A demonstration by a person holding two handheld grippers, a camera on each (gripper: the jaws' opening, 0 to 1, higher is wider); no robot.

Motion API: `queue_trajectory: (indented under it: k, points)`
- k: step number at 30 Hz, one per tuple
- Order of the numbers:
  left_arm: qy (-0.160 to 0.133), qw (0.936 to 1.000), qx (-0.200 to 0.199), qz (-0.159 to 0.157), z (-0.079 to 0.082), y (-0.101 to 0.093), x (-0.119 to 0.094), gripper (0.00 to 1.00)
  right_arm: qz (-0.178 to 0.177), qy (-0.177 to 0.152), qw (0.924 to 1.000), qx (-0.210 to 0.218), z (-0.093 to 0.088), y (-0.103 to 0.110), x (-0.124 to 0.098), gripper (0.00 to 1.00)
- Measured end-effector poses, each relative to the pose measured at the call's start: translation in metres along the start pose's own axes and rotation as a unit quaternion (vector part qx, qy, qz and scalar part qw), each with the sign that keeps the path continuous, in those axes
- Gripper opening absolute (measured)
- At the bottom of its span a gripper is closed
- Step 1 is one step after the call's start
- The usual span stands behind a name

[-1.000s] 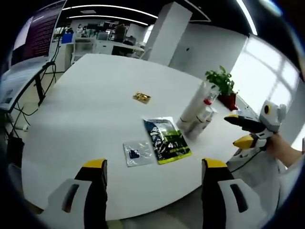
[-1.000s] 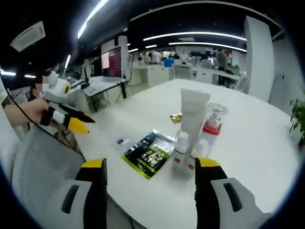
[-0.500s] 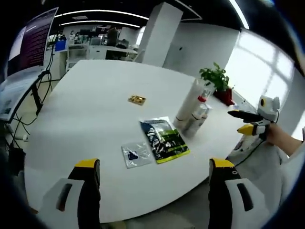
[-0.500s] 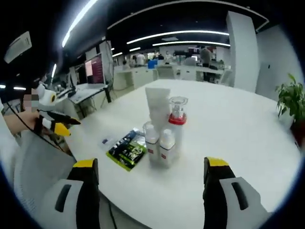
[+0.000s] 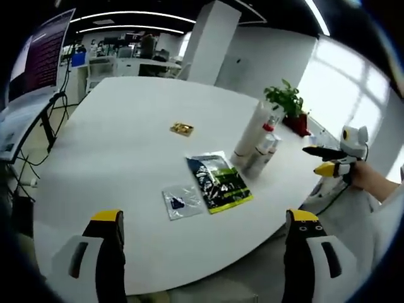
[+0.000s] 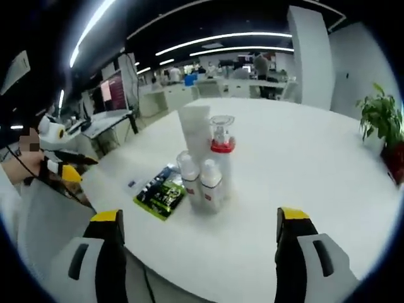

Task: Arrange the skincare products in the storage area until every visible bottle or jar stands upright without overlapping.

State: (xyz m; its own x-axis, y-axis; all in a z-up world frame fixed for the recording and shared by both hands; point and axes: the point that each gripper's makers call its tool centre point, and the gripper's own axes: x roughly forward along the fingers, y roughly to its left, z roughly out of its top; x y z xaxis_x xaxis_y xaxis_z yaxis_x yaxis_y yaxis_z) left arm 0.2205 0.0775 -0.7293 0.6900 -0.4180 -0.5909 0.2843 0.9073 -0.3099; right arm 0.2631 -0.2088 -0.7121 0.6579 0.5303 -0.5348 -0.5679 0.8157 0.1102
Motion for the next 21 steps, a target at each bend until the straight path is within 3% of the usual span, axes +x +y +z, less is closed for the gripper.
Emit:
queue_trajectory:
  k: [21]
  points:
    - [0.029,0.9995,0.014,-0.004,0.013,0.002,0.03,0.98,0.001,0.031,0.9995,-0.009,-0.01,0.002,0.003,0.99]
